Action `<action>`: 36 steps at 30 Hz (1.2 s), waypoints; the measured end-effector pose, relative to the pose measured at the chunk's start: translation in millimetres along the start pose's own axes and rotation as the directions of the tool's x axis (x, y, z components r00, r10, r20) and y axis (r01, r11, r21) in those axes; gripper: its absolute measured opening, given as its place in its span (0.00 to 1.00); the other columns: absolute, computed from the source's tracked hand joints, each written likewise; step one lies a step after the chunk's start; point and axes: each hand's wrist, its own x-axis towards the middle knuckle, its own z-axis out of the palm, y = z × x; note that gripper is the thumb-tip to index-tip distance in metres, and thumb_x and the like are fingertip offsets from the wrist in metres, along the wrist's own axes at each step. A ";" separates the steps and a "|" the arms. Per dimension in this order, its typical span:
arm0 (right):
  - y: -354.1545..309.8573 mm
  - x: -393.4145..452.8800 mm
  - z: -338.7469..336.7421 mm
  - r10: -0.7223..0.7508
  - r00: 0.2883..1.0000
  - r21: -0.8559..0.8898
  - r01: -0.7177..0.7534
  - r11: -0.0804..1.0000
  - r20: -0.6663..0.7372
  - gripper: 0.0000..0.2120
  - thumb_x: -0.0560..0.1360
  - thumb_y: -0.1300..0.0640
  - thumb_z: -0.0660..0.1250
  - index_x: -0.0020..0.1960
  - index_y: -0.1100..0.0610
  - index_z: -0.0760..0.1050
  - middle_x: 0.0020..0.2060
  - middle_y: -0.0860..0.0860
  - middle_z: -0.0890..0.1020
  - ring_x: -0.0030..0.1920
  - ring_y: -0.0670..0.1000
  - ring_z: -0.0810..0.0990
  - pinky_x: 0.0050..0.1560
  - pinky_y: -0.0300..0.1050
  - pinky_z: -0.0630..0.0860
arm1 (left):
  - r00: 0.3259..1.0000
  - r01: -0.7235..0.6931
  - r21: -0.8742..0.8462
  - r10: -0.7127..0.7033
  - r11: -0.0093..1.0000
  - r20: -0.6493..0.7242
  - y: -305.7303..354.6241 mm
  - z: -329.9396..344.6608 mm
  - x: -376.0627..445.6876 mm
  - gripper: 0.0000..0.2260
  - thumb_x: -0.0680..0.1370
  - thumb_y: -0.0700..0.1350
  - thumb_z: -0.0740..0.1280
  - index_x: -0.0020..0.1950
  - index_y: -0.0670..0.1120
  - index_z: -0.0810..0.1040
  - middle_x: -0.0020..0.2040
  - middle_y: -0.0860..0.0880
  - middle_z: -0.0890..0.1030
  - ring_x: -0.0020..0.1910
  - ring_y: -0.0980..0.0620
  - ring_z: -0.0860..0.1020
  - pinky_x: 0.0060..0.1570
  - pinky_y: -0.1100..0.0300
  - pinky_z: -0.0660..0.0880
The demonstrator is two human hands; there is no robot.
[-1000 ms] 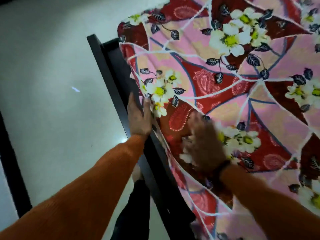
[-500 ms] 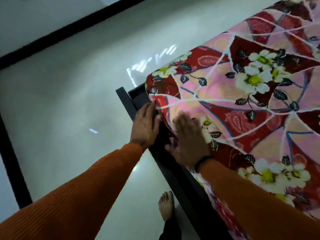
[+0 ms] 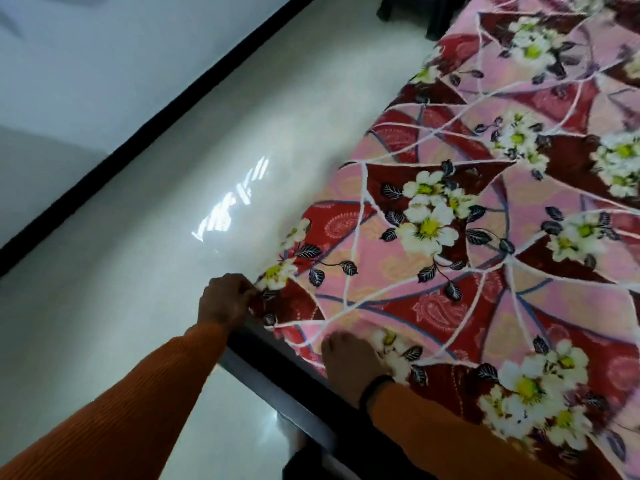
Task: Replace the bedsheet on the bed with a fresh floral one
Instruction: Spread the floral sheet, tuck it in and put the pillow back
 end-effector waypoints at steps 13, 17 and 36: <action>29.5 61.4 -78.2 0.388 0.896 0.394 -0.284 0.874 -0.214 0.22 0.83 0.43 0.55 0.64 0.57 0.75 0.59 0.57 0.78 0.59 0.60 0.78 0.57 0.57 0.78 | 0.827 -0.294 0.463 -0.020 0.836 0.561 15.4 -32.4 71.5 0.20 0.78 0.58 0.66 0.65 0.47 0.76 0.63 0.44 0.80 0.61 0.43 0.80 0.61 0.50 0.77; 52.6 133.0 -82.9 0.721 0.656 0.496 -0.559 0.664 -0.225 0.36 0.83 0.38 0.54 0.83 0.57 0.51 0.82 0.58 0.53 0.82 0.59 0.49 0.79 0.62 0.53 | 0.741 -0.416 0.386 0.060 0.824 0.669 -0.9 -39.7 89.9 0.24 0.74 0.61 0.62 0.65 0.49 0.77 0.65 0.45 0.79 0.63 0.43 0.79 0.61 0.54 0.77; 52.7 173.6 -123.6 0.923 0.376 0.579 -0.736 0.350 -0.080 0.35 0.83 0.39 0.45 0.83 0.59 0.47 0.83 0.56 0.46 0.82 0.56 0.43 0.80 0.61 0.52 | 0.437 -0.861 0.076 0.655 0.503 0.617 94.3 -79.3 179.0 0.25 0.81 0.59 0.59 0.77 0.53 0.64 0.71 0.49 0.72 0.68 0.45 0.73 0.64 0.47 0.75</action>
